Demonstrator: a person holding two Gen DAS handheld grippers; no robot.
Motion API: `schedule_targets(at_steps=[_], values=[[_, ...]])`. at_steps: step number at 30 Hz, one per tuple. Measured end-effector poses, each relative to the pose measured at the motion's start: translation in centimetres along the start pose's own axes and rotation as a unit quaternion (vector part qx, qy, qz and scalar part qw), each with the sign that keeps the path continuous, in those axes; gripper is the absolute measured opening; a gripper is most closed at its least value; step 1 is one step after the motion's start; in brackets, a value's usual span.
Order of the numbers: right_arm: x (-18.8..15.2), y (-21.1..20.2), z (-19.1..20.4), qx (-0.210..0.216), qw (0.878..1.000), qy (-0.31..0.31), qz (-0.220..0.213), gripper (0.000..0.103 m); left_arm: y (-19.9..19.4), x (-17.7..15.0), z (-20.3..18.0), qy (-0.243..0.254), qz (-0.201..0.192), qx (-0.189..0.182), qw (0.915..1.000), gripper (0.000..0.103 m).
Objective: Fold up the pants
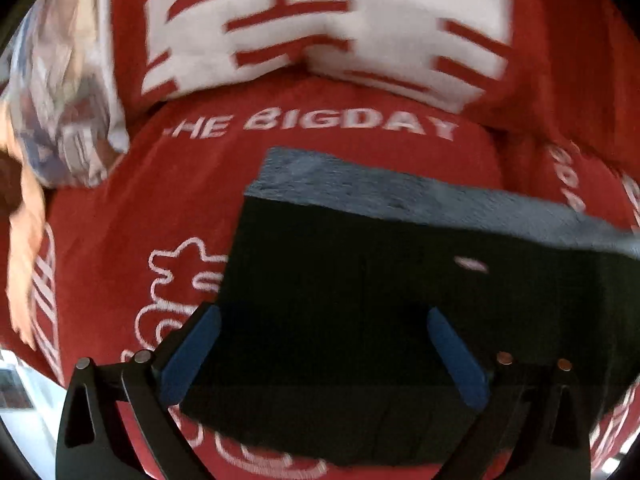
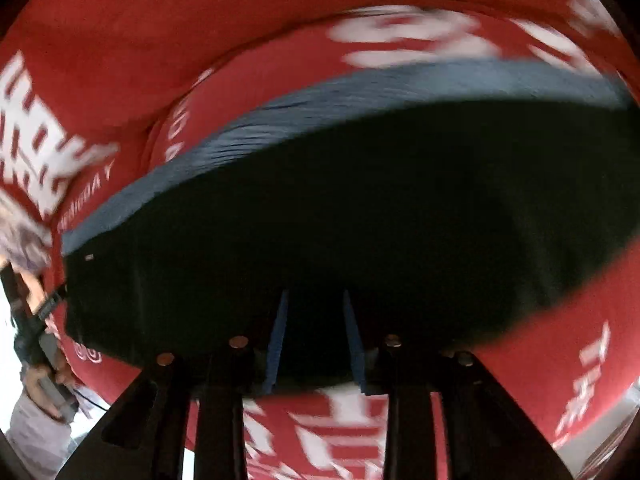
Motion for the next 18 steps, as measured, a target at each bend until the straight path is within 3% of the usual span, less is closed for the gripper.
schedule_targets(at_steps=[1, 5, 7, 9, 13, 18], values=[[-0.5, -1.0, -1.4, 0.015, 1.000, 0.023, -0.008, 0.040, -1.3, -0.4, -1.4, 0.011, -0.003, -0.009, 0.9999, 0.103], [-1.1, -2.8, -4.5, 0.065, 0.993, 0.089, -0.028, 0.043, -4.0, -2.3, -8.8, 0.062, 0.000, -0.075, 0.9953, 0.103], [-1.2, -3.2, -5.9, 0.080, 0.989, 0.121, -0.036, 0.045, -4.4, -3.3, -12.6, 0.086, 0.014, -0.095, 0.9916, 0.103], [-1.7, -2.9, -6.9, 0.124, 0.978, 0.162, -0.033, 0.045, -3.7, -4.1, -15.5, 0.093, 0.036, -0.116, 0.9883, 0.103], [-2.0, -1.1, -7.8, 0.189, 0.962, 0.194, -0.010, 0.045, -1.6, -6.6, -17.1, 0.065, 0.102, -0.129, 0.9842, 0.103], [-0.8, 1.4, -7.6, 0.230, 0.951, 0.209, 0.002, 0.045, -3.0, -6.2, -15.2, 0.019, 0.093, -0.155, 0.9834, 0.103]])
Point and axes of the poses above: each gripper's, at about its wrist camera, not at the fingertips, and y roughly the way its jaws point, z to its left, x to its top, the point moved 2 cm from there along y, roughly the way its jaws point, and after that the axes turned 3 degrees about x, right-handed, at the moved point
